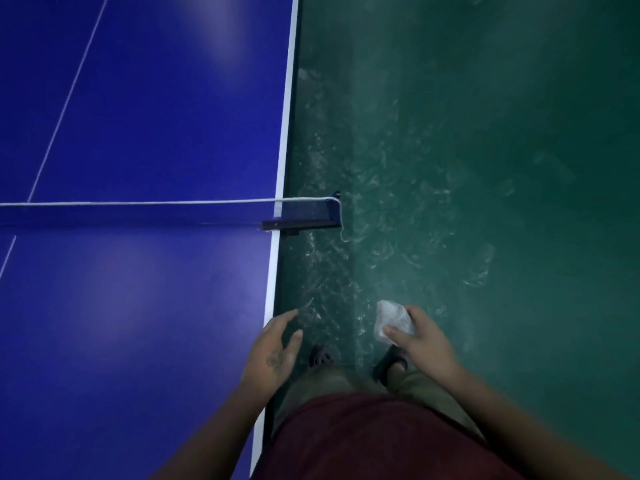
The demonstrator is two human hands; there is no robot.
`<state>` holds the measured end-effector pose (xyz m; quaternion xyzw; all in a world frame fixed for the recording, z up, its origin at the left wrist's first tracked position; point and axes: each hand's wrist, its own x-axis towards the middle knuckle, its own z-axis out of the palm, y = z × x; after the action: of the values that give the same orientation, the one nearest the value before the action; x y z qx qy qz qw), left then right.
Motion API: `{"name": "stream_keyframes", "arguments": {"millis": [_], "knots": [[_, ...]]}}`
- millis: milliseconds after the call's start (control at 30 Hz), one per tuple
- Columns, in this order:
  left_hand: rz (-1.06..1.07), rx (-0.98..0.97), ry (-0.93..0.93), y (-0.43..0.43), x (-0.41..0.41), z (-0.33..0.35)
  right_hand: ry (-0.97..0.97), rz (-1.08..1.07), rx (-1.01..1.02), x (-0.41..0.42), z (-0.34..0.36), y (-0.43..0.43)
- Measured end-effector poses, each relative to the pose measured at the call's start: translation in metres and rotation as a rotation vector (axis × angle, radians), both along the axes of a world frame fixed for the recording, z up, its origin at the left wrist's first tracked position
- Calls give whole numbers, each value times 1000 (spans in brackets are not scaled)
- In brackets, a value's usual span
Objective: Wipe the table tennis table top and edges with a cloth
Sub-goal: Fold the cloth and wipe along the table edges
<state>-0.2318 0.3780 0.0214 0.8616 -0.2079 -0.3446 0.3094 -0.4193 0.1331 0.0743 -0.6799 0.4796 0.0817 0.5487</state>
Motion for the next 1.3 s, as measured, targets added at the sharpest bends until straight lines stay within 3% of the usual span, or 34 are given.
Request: {"name": "stream_keyframes", "arguments": {"millis": [300,733,900,1300], "knots": [[18,-83,-103,-100,-32,52,-80,28,33,-46,17,-105],[220,-206,-10,-202,-36,79,-142,29,40,-39,28,-203],[218,-269,114,-249,-6,82,-108,102,-4,-7,31,-233],[47,-306,202,-353,145,81,-92,-70,-93,119,65,-306]]}}
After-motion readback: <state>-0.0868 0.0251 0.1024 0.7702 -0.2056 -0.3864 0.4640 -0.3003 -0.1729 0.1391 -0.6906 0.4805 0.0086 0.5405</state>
